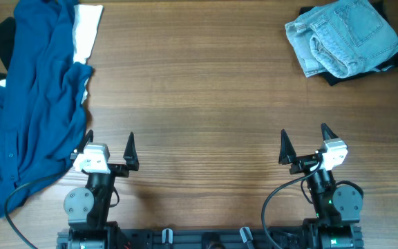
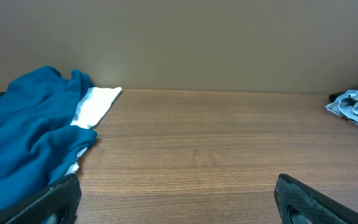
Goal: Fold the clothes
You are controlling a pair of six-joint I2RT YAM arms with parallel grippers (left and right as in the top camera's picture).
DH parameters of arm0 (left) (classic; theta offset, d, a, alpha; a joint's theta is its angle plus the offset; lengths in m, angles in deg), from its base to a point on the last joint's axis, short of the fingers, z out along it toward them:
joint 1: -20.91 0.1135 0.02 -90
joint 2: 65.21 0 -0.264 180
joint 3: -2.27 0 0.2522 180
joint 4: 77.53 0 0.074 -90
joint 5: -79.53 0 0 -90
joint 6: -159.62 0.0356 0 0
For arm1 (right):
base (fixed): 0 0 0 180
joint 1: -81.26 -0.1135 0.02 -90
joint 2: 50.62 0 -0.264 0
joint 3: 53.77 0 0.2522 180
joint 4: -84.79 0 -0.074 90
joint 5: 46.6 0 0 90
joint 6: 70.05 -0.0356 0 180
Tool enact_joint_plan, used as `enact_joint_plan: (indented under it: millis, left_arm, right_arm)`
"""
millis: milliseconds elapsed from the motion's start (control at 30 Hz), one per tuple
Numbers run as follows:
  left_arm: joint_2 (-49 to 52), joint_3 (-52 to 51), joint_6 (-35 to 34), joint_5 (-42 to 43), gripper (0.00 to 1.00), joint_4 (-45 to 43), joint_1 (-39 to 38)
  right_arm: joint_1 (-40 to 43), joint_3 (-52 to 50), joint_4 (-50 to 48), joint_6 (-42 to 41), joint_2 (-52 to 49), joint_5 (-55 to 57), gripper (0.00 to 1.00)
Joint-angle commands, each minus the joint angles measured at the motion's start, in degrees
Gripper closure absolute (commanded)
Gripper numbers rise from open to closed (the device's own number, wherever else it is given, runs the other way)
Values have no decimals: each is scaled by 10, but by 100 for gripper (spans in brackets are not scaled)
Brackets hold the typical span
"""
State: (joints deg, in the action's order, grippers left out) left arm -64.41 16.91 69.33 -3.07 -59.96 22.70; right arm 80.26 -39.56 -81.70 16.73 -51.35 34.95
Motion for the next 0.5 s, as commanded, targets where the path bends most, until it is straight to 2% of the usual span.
enact_joint_plan:
  millis: [0, 467]
  left_arm:
    - [-6, -5, -1, 3, 0, -2, 3]
    - [-6, -5, -1, 2, 0, -2, 3]
  right_arm:
    - [-3, -1, -3, -3, 5, 10, 1]
    - [-3, -1, -3, -3, 5, 10, 0]
